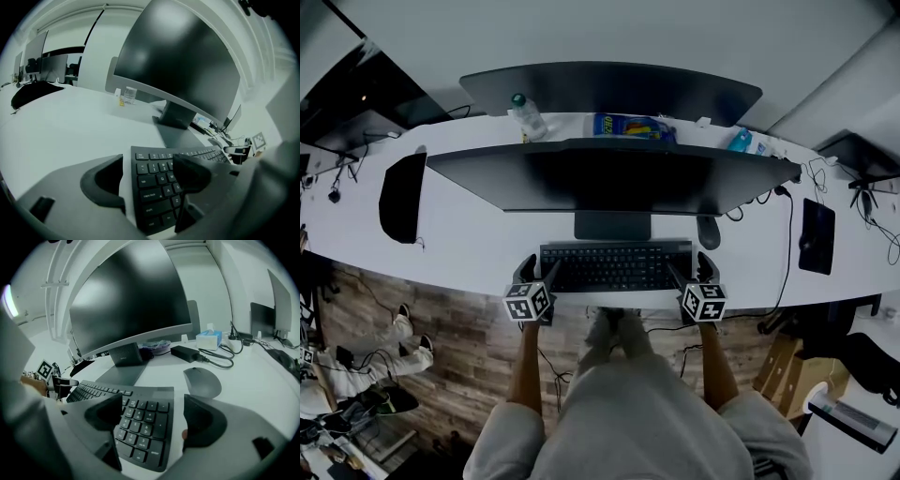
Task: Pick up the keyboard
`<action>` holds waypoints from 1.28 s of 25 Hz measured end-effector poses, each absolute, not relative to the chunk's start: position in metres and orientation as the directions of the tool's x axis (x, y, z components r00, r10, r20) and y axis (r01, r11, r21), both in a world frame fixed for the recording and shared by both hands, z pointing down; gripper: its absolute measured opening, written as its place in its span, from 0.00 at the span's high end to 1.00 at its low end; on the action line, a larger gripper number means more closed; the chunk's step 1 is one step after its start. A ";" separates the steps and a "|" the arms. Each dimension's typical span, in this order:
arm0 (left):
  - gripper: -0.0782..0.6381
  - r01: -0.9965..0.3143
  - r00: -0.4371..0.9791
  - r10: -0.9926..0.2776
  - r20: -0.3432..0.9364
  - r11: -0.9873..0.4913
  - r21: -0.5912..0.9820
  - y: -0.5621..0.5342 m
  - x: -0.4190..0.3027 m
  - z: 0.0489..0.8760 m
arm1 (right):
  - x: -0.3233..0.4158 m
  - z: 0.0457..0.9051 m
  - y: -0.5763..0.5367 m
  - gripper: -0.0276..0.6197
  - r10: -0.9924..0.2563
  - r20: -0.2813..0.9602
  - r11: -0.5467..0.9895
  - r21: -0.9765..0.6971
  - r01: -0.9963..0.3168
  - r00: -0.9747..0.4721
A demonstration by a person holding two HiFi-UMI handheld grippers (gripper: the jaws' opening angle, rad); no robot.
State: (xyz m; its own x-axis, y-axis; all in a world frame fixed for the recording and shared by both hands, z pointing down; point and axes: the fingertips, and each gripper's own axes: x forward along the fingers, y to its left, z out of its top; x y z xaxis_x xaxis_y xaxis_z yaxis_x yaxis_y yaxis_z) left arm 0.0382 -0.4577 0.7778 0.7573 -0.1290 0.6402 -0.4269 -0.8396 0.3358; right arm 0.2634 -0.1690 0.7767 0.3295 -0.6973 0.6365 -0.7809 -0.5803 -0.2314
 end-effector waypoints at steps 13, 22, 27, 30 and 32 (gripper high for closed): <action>0.46 -0.413 0.760 -0.101 0.641 -0.837 0.358 -0.465 0.054 0.789 | 0.277 0.795 -0.192 0.35 -0.690 0.656 -0.595 -0.275 -0.755 0.305; 0.46 -0.394 0.760 -0.077 0.645 -0.845 0.362 -0.461 0.064 0.792 | 0.282 0.802 -0.196 0.40 -0.672 0.681 -0.592 -0.260 -0.763 0.289; 0.46 -0.392 0.755 -0.075 0.652 -0.848 0.357 -0.460 0.065 0.793 | 0.282 0.804 -0.198 0.40 -0.674 0.697 -0.583 -0.297 -0.756 0.246; 0.46 -0.393 0.751 -0.073 0.656 -0.848 0.356 -0.461 0.065 0.794 | 0.282 0.806 -0.199 0.40 -0.671 0.707 -0.579 -0.314 -0.752 0.221; 0.46 -0.395 0.749 -0.074 0.658 -0.848 0.354 -0.461 0.066 0.795 | 0.282 0.806 -0.199 0.40 -0.670 0.708 -0.580 -0.314 -0.752 0.221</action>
State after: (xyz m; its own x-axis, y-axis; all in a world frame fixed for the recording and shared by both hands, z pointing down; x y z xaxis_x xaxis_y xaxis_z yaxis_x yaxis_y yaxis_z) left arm 0.0656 -0.4607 0.7951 0.7491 -0.0739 0.6583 -0.3950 -0.8476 0.3543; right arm 0.2820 -0.1994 0.8064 0.2212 -0.6705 0.7082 -0.7516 -0.5800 -0.3143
